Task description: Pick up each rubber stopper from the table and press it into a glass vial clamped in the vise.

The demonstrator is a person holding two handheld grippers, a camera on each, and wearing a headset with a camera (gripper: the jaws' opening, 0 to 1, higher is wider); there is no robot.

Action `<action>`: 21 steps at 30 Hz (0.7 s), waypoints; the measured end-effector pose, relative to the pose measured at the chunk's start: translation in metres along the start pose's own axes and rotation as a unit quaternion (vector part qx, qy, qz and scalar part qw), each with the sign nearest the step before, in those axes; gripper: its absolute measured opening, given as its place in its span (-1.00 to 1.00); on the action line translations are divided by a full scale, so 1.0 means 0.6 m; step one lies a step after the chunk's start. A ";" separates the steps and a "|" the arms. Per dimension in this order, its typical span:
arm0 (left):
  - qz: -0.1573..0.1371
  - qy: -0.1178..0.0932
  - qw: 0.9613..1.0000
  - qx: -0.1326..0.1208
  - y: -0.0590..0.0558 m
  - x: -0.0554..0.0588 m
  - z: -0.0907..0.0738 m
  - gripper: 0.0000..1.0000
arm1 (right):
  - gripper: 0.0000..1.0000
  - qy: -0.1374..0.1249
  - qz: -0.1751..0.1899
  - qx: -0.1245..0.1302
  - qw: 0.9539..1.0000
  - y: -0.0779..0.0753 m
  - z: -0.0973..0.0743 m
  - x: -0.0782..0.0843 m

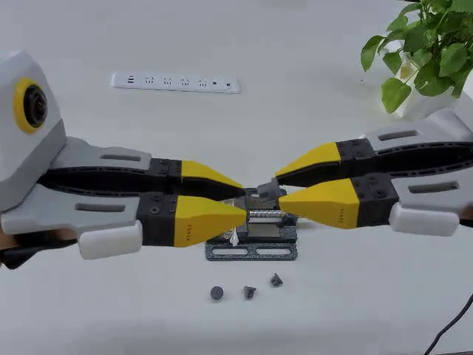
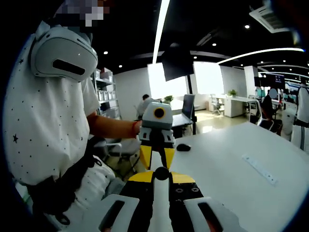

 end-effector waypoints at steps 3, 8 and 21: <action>0.008 0.004 1.000 -0.018 0.011 0.006 -0.005 -0.70 | -0.88 0.010 0.003 0.010 1.000 -0.015 -0.004 0.001; 0.030 0.029 0.997 -0.057 0.033 0.027 -0.012 -0.46 | -0.88 0.041 0.011 0.032 0.999 -0.052 -0.008 0.010; 0.073 0.086 0.985 -0.134 0.075 0.092 -0.022 0.26 | -0.88 0.161 0.055 0.074 0.983 -0.154 0.001 0.062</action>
Point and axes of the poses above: the centre of the closed fingertips' face, and the gripper's own axes: z roughly forward along the fingers, y roughly to its left, x roughly out of its underside, the point moved 4 cm from there along -z, roughly backward along the fingers, and after that the axes turned 13 degrees about -x, right-handed, at the moved point
